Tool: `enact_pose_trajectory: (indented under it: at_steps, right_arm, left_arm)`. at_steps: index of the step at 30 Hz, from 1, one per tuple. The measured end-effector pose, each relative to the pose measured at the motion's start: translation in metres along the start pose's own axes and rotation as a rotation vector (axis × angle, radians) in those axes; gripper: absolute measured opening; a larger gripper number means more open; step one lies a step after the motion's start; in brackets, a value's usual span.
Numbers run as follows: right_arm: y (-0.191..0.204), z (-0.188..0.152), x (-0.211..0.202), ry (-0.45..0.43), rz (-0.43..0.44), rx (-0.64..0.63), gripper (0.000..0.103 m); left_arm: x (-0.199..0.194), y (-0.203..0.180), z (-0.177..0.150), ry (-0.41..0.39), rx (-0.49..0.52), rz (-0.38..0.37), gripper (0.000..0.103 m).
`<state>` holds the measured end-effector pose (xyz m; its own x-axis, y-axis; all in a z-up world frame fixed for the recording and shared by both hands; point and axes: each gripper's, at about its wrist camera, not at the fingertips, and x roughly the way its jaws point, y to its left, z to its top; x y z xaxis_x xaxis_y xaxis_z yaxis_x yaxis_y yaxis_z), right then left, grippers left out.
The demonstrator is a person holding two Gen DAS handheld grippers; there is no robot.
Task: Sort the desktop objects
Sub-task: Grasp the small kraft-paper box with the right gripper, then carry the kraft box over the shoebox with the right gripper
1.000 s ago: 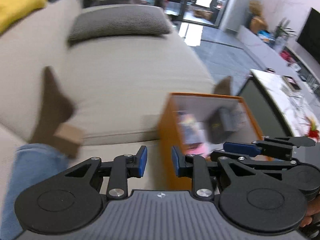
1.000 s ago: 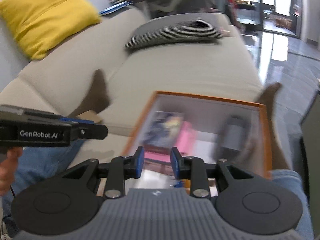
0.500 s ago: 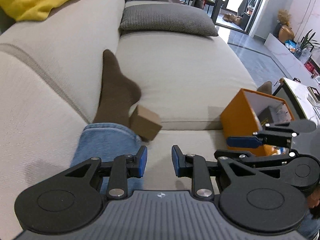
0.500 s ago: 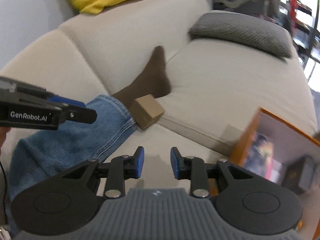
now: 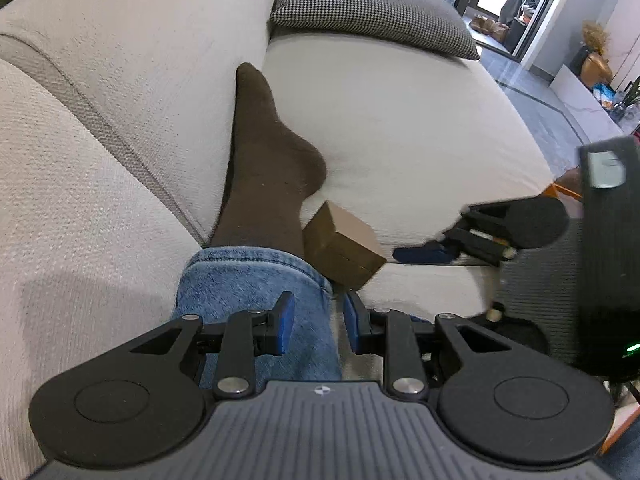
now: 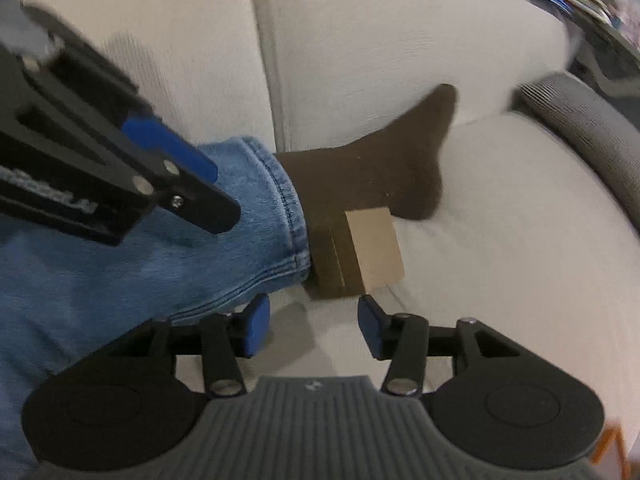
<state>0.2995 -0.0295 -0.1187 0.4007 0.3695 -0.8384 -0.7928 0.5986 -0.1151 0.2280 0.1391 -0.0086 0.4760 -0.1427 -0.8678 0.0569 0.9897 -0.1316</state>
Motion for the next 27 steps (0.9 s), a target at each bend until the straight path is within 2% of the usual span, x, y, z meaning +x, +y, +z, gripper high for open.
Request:
enact_pose_trajectory:
  at_steps: [4,6,10,14,20,24,27]
  right_arm:
    - [-0.001,0.006,0.025,0.022,-0.04,-0.094,0.052]
    - [-0.003,0.01,0.033,0.024,-0.04,-0.107,0.058]
    - [-0.006,0.011,0.045,0.004,-0.087,-0.122,0.06]
    - [-0.007,0.009,0.047,-0.016,-0.128,-0.104,0.053]
    - [-0.017,0.008,0.021,-0.044,-0.117,0.038,0.05]
    - [-0.038,-0.002,-0.023,-0.086,-0.026,0.23,0.048]
    - [-0.053,-0.026,-0.071,-0.131,0.035,0.386,0.048]
  left_arm:
    - [0.01,0.004,0.007,0.005,0.002,0.0,0.029]
    - [0.013,0.006,0.009,0.003,-0.005,0.012,0.029]
    - [0.015,0.01,0.011,-0.001,-0.017,0.013,0.029]
    - [0.011,0.009,0.008,-0.006,-0.012,0.015,0.03]
    - [-0.001,-0.002,0.004,-0.032,0.001,-0.001,0.029]
    - [-0.017,-0.022,0.0,-0.067,0.022,-0.035,0.029]
    - [-0.028,-0.038,-0.004,-0.086,0.053,-0.064,0.029]
